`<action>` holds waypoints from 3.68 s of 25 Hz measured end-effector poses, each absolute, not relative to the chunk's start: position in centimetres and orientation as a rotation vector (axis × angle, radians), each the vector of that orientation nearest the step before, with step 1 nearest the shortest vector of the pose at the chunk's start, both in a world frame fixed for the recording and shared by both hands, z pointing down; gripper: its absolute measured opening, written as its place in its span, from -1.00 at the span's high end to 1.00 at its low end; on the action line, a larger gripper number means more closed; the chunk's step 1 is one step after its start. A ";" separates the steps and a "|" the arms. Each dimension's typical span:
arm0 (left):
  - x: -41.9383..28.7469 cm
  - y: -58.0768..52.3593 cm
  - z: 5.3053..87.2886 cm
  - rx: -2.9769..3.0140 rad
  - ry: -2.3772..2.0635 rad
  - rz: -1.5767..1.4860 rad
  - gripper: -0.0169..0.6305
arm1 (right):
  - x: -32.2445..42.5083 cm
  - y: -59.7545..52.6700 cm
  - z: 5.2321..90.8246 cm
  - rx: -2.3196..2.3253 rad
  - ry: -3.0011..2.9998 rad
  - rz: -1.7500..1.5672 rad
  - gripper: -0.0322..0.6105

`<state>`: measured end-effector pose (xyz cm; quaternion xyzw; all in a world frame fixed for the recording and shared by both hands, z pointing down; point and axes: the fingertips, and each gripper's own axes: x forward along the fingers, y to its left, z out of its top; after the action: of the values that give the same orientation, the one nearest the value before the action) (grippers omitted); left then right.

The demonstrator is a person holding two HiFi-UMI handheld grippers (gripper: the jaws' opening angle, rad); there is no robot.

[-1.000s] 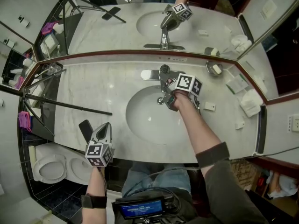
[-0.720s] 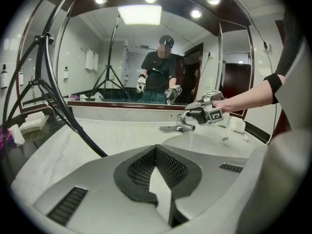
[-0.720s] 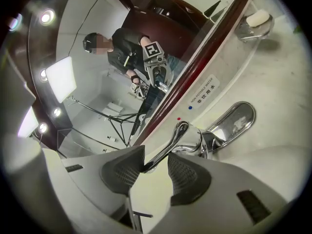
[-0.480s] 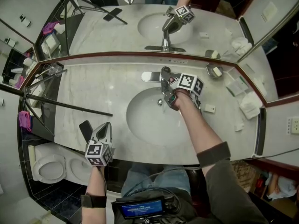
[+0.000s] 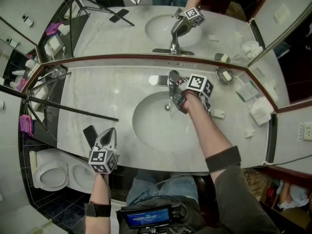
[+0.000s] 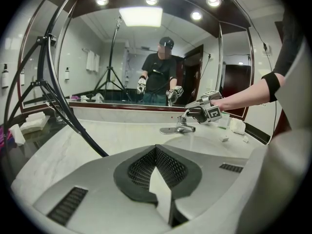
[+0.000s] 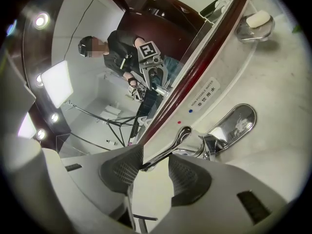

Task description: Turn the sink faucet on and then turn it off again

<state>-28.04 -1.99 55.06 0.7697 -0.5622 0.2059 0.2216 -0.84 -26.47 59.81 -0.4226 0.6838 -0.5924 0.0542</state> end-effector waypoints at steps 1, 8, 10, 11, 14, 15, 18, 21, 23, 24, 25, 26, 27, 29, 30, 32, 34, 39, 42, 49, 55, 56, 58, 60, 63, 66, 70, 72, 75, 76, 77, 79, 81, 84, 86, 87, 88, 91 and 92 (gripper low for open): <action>-28.0 -2.0 55.0 2.128 -1.553 0.569 0.94 | -0.8 -26.5 59.8 -1.283 2.075 -1.801 0.31; -28.0 -2.1 54.8 2.116 -1.564 0.560 0.94 | -1.0 -26.2 60.0 -1.283 2.050 -1.856 0.30; -27.7 -2.3 54.5 2.132 -1.558 0.556 0.94 | -1.1 -25.8 60.3 -1.297 2.061 -1.877 0.31; -27.5 -2.3 54.3 2.142 -1.553 0.554 0.94 | -1.1 -25.5 60.4 -1.304 2.074 -1.884 0.31; -27.8 -2.6 53.7 2.134 -1.573 0.541 0.94 | -0.9 -24.8 60.2 -1.325 2.110 -1.884 0.31; -28.0 -2.8 53.5 2.130 -1.582 0.534 0.94 | -0.8 -24.6 59.9 -1.331 2.124 -1.877 0.34; -28.0 -3.1 52.8 2.144 -1.588 0.519 0.94 | -0.5 -23.8 58.6 -1.340 2.183 -1.843 0.35; -27.5 -3.4 52.5 2.163 -1.576 0.498 0.94 | 0.4 -22.9 56.9 -1.360 2.289 -1.745 0.39; -27.1 -3.6 52.1 2.187 -1.562 0.494 0.94 | 1.1 -22.1 55.2 -1.380 2.386 -1.638 0.48; -27.0 -3.7 51.9 2.196 -1.557 0.493 0.94 | 1.5 -21.6 54.4 -1.397 2.425 -1.586 0.55; -26.8 -3.8 51.7 2.206 -1.548 0.493 0.94 | 1.9 -21.0 53.6 -1.417 2.460 -1.537 0.59; -26.5 -3.9 51.6 2.217 -1.533 0.495 0.94 | 2.4 -20.3 52.9 -1.437 2.490 -1.491 0.65; -26.1 -4.0 51.5 2.227 -1.519 0.497 0.94 | 2.9 -19.6 52.3 -1.454 2.517 -1.449 0.70; -25.6 -4.2 51.3 2.243 -1.498 0.496 0.94 | 3.9 -18.1 51.4 -1.490 2.566 -1.367 0.80; -25.5 -4.4 51.2 2.250 -1.491 0.495 0.94 | 4.4 -17.3 51.0 -1.511 2.590 -1.326 0.82; -25.3 -4.8 51.0 2.258 -1.489 0.486 0.94 | 5.4 -15.7 50.8 -1.572 2.650 -1.236 0.85; -25.2 -5.2 50.9 2.266 -1.493 0.473 0.94 | 6.6 -13.9 50.8 -1.652 2.725 -1.119 0.85; -24.3 -5.4 50.7 2.290 -1.459 0.501 0.94 | 9.3 -10.0 50.9 -1.861 2.890 -0.753 0.85; -23.8 -5.3 50.7 2.301 -1.441 0.501 0.94 | 10.7 -8.0 51.2 -1.946 2.902 -0.618 0.85; -23.5 -5.0 50.2 2.330 -1.426 0.495 0.95 | 13.0 -4.1 53.7 -2.038 2.858 -0.651 0.85; -23.5 -4.4 50.4 2.319 -1.433 0.480 0.95 | 14.1 -2.8 54.9 -2.063 2.856 -0.686 0.85; -23.5 -4.3 50.4 2.319 -1.433 0.479 0.95 | 14.1 -2.7 55.0 -2.063 2.858 -0.686 0.85; -23.4 -4.2 50.4 2.322 -1.430 0.482 0.95 | 14.1 -2.7 55.2 -2.062 2.865 -0.689 0.85; -23.3 -4.1 50.4 2.327 -1.429 0.490 0.95 | 14.1 -2.7 55.4 -2.055 2.877 -0.688 0.85; -23.1 -4.1 50.4 2.333 -1.429 0.497 0.95 | 14.1 -2.9 55.7 -2.047 2.891 -0.688 0.85; -23.1 -4.1 50.3 2.336 -1.431 0.503 0.95 | 14.0 -3.1 55.6 -2.039 2.897 -0.681 0.85; -23.3 -4.1 50.3 2.332 -1.435 0.506 0.95 | 13.8 -3.4 55.7 -2.037 2.936 -0.638 0.85; -23.4 -4.1 50.4 2.327 -1.438 0.508 0.95 | 13.5 -3.7 55.7 -2.041 2.991 -0.569 0.85; -23.3 -3.9 50.7 2.321 -1.441 0.514 0.95 | 12.6 -4.4 55.5 -2.031 3.113 -0.426 0.84; -23.4 -3.8 50.7 2.320 -1.442 0.519 0.95 | 12.2 -4.8 55.6 -2.016 3.159 -0.374 0.83; -23.4 -3.7 50.7 2.318 -1.445 0.523 0.95 | 11.8 -5.3 55.7 -1.992 3.206 -0.321 0.82; -23.5 -3.5 50.7 2.309 -1.457 0.509 0.95 | 10.8 -6.6 55.9 -1.924 3.303 -0.209 0.61; -23.7 -3.4 50.8 2.297 -1.472 0.481 0.95 | 9.6 -8.2 56.5 -1.834 3.407 -0.072 0.59; -23.6 -2.7 51.2 2.292 -1.464 0.528 0.95 | 7.6 -11.0 57.2 -1.688 3.542 0.168 0.51; -23.6 -2.2 51.6 2.288 -1.456 0.559 0.95 | 6.4 -13.2 57.0 -1.626 3.578 0.313 0.44; -23.6 -2.0 51.9 2.284 -1.456 0.565 0.95 | 5.8 -14.3 57.0 -1.605 3.583 0.371 0.44; -23.6 -1.9 52.1 2.279 -1.455 0.568 0.95 | 5.2 -15.4 57.0 -1.586 3.586 0.419 0.41; -23.6 -1.8 52.8 2.265 -1.462 0.581 0.95 | 3.7 -18.5 57.4 -1.531 3.607 0.534 0.40; -23.5 -1.7 53.0 2.263 -1.464 0.586 0.95 | 3.2 -19.3 57.7 -1.507 3.619 0.568 0.39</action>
<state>-23.54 -1.73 52.97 0.8053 -0.5212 0.2086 0.1904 3.21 -19.29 57.72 -0.3490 0.8379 0.1316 -0.3986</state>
